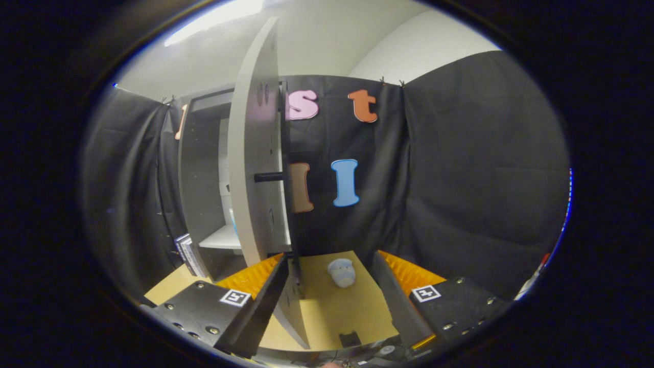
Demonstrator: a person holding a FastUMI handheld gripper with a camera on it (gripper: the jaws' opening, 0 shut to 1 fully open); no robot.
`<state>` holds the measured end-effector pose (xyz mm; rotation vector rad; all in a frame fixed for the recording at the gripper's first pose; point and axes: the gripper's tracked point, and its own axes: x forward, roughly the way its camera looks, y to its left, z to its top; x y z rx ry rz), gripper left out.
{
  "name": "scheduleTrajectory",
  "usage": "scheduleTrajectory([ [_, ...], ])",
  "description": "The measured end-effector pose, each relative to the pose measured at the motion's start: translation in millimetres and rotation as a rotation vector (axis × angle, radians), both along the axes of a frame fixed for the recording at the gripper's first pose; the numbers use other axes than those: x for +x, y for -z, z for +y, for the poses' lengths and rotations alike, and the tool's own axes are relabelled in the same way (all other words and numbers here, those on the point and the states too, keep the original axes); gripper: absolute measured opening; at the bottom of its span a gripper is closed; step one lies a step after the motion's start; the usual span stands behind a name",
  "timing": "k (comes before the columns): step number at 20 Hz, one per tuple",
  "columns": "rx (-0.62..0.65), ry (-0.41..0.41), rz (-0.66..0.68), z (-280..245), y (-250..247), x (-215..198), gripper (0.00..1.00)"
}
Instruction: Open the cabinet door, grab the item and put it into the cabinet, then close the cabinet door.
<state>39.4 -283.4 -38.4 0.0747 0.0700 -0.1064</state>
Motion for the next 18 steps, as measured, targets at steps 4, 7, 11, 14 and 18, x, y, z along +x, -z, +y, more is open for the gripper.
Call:
scheduleTrajectory([
  [4,-0.019,-0.056,0.0,7,3,13,0.98],
  [7,-0.009,-0.134,-0.01,24,4,16,0.97],
  [11,0.024,-0.221,-0.014,47,6,17,0.97],
  [14,0.04,-0.28,-0.012,65,5,19,0.97],
  [18,0.023,-0.332,-0.011,88,3,22,0.97],
])
